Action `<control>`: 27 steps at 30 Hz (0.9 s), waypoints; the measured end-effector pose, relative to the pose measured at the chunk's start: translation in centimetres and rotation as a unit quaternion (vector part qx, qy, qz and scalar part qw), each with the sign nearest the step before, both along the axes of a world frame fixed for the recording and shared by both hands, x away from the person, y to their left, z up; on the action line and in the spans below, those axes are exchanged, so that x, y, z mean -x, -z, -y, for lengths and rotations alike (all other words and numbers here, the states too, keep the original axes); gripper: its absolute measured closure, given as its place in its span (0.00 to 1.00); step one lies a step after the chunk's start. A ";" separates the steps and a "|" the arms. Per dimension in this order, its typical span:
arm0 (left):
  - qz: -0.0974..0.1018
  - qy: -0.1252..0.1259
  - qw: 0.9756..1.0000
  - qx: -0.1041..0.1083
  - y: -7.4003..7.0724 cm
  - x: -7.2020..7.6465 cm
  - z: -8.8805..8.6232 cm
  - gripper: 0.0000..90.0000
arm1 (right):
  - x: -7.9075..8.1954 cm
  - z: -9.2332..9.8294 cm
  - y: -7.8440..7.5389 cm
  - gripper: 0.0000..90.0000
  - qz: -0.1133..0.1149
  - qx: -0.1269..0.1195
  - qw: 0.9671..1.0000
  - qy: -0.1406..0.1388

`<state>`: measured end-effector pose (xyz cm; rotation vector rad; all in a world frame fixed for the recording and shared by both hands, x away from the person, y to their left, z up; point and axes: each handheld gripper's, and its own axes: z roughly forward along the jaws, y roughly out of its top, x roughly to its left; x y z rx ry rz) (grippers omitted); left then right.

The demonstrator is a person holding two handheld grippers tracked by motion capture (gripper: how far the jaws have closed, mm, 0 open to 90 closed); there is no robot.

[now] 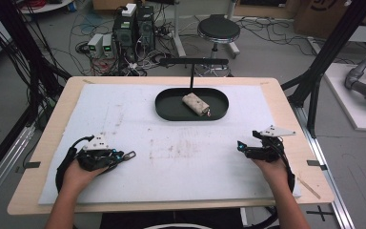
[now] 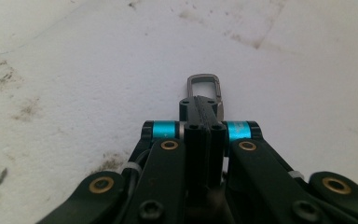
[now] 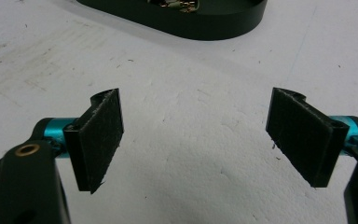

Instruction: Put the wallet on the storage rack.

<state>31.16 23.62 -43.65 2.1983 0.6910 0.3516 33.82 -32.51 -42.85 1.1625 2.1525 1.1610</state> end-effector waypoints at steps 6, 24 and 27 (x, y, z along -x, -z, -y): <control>-0.017 -0.009 1.000 0.009 0.2 0.0 -0.2 0.73 | 0.0 0.1 0.0 0.21 -0.002 -0.001 1.000 0.000; 0.000 0.012 1.000 -0.017 -0.3 0.7 0.2 0.90 | 0.1 0.2 0.0 0.21 0.001 -0.003 1.000 0.001; 0.008 0.004 1.000 0.001 -0.7 0.7 -0.2 0.91 | 0.0 0.1 0.0 0.21 -0.002 -0.004 1.000 0.000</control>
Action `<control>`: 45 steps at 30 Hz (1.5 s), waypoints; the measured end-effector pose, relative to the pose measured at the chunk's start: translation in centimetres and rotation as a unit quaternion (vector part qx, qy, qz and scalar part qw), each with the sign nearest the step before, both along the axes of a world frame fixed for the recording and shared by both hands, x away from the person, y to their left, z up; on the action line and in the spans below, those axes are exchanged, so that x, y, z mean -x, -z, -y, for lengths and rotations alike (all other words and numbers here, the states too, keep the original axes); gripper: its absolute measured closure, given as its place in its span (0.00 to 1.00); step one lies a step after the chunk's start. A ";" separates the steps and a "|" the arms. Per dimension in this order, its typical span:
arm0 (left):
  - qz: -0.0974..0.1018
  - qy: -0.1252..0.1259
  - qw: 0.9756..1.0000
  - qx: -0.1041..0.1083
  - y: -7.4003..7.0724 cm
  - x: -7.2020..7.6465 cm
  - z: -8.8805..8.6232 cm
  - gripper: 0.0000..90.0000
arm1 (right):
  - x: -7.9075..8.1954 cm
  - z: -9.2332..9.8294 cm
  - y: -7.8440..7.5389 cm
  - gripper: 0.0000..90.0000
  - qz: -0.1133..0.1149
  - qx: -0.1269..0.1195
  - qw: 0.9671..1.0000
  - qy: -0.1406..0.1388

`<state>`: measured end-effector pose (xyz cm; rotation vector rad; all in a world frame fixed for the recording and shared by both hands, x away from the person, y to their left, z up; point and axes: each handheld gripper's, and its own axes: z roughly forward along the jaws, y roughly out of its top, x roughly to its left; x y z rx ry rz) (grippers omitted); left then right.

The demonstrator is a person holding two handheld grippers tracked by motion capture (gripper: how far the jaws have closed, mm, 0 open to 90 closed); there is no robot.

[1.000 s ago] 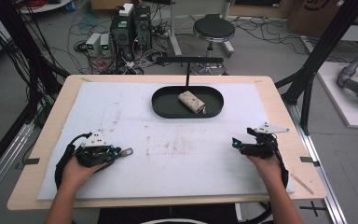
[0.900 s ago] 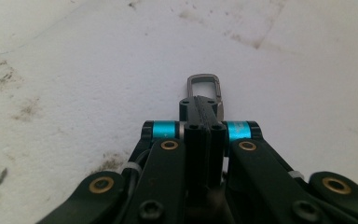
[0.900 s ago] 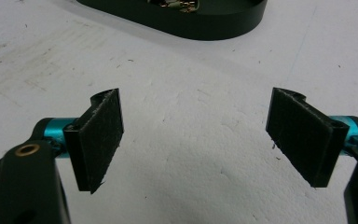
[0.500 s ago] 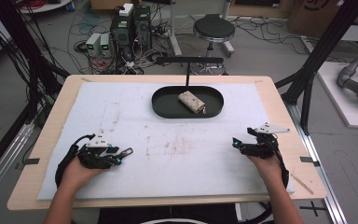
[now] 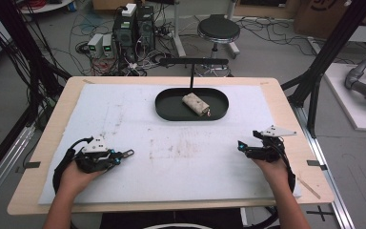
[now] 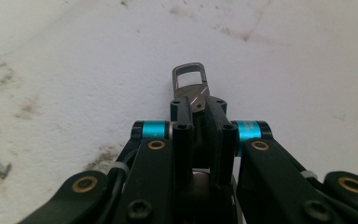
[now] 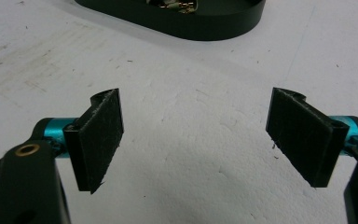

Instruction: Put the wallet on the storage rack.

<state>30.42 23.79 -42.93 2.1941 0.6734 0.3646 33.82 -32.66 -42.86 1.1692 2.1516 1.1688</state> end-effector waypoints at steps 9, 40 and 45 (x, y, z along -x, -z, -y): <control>0.033 0.004 0.999 0.039 -1.4 0.3 0.2 0.91 | -0.1 0.0 0.0 0.21 0.002 -0.001 1.000 0.001; 0.137 -0.010 0.986 0.095 -10.7 -7.2 5.3 0.91 | -0.3 0.4 -0.1 0.22 0.006 -0.018 1.000 0.003; 0.153 -0.012 0.984 0.091 -12.5 -9.0 6.6 0.91 | -0.3 0.5 -0.1 0.21 0.006 -0.021 1.000 0.003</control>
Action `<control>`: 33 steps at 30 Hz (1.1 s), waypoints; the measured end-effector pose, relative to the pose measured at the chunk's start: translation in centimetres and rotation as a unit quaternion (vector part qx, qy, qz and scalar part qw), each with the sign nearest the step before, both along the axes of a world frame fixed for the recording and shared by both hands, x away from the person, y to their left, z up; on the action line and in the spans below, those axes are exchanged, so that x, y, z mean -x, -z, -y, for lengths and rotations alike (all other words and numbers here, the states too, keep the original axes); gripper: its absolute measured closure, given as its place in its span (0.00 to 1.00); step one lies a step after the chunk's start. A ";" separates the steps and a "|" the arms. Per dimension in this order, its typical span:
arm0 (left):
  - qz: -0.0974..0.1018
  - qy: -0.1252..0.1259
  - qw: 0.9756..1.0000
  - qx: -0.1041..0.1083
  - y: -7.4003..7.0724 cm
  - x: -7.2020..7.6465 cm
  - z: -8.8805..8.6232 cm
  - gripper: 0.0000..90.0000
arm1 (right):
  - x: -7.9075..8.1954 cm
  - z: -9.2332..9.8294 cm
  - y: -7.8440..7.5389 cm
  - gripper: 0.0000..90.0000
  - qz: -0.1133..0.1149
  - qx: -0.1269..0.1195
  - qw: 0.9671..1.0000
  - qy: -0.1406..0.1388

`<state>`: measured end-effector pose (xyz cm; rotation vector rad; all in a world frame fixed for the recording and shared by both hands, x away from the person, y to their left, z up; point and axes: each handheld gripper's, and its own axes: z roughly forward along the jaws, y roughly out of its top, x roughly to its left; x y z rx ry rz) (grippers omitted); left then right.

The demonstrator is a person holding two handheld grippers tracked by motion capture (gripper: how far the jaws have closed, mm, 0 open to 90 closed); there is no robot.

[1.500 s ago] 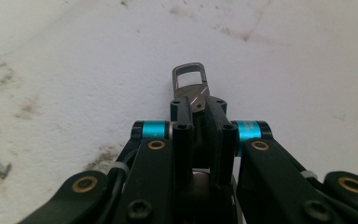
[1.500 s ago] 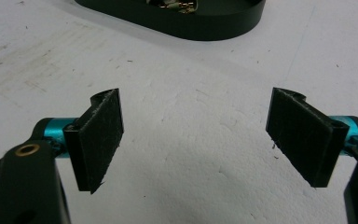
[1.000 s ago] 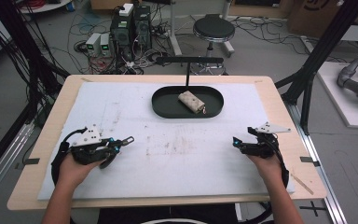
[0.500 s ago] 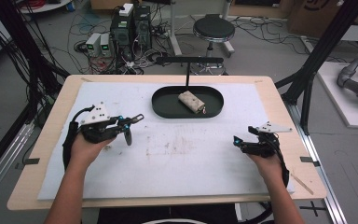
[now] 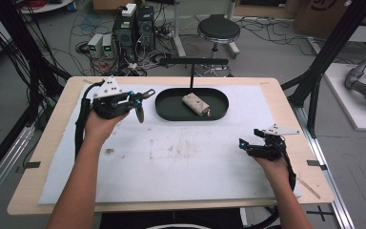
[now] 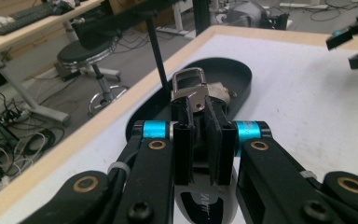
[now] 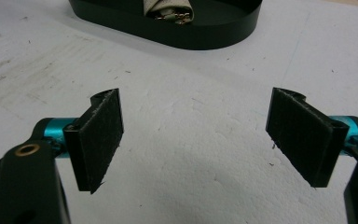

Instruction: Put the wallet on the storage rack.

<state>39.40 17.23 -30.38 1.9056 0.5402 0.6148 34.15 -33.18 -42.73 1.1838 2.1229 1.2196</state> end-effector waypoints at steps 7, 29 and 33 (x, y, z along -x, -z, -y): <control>-0.003 -0.027 1.000 -0.007 -1.4 -3.7 1.7 0.91 | -0.1 0.2 0.0 0.21 -0.003 -0.006 1.000 0.002; -0.024 -0.078 0.996 -0.045 -0.5 -10.6 5.5 0.91 | -0.1 0.6 0.1 0.22 -0.005 -0.012 1.000 0.003; -0.025 -0.079 0.995 -0.050 -0.2 -10.9 5.8 0.91 | -0.1 0.6 0.1 0.22 -0.006 -0.011 1.000 0.002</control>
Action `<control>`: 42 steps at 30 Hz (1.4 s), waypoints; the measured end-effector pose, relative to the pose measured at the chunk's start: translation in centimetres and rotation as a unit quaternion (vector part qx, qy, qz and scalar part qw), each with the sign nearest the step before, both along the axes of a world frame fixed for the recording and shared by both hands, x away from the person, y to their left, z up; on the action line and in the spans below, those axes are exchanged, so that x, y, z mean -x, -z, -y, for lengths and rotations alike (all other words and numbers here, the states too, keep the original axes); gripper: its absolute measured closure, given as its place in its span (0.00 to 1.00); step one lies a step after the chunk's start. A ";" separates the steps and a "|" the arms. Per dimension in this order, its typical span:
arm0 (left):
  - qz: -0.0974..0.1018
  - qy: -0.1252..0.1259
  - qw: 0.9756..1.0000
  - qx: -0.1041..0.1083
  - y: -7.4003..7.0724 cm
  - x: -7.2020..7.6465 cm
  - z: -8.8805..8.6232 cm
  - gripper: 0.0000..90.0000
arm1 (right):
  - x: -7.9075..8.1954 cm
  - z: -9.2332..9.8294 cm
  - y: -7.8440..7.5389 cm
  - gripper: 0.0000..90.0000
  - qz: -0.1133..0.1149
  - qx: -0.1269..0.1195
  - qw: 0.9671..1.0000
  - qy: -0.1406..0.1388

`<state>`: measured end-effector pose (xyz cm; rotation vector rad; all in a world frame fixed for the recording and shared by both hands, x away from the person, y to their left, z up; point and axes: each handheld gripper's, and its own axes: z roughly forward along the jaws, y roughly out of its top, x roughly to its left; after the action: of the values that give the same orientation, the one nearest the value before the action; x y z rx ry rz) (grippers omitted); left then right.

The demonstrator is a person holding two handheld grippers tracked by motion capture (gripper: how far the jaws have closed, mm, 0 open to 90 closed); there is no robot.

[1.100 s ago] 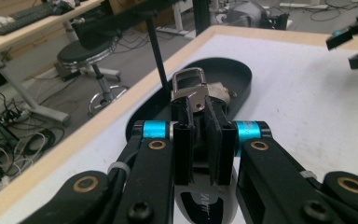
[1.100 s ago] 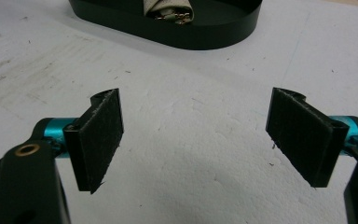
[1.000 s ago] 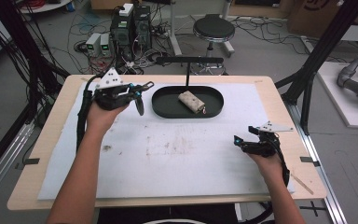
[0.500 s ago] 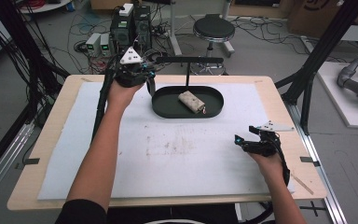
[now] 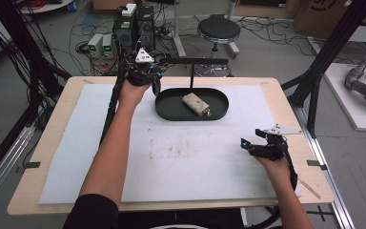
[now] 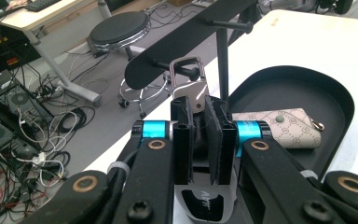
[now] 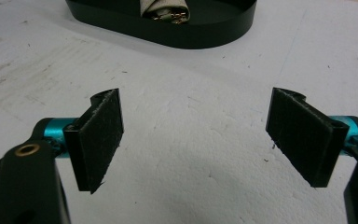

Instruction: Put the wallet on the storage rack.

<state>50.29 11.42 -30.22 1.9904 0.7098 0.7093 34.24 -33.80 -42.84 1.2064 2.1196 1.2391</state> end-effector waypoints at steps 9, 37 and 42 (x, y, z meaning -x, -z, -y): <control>-0.003 -0.007 1.000 -0.013 0.6 -0.3 0.7 0.90 | 0.0 0.0 0.0 0.21 0.000 0.000 1.000 0.000; -0.003 -0.038 0.999 -0.030 1.9 -1.2 1.9 0.76 | 0.0 0.2 0.1 0.21 -0.001 0.001 1.000 0.002; -0.010 -0.036 0.999 -0.027 1.9 -1.0 1.7 0.68 | 0.0 0.2 0.0 0.22 -0.001 0.000 1.000 0.001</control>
<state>51.32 9.70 -32.09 2.0313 0.7865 0.7585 34.26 -34.01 -42.88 1.2095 2.1183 1.2374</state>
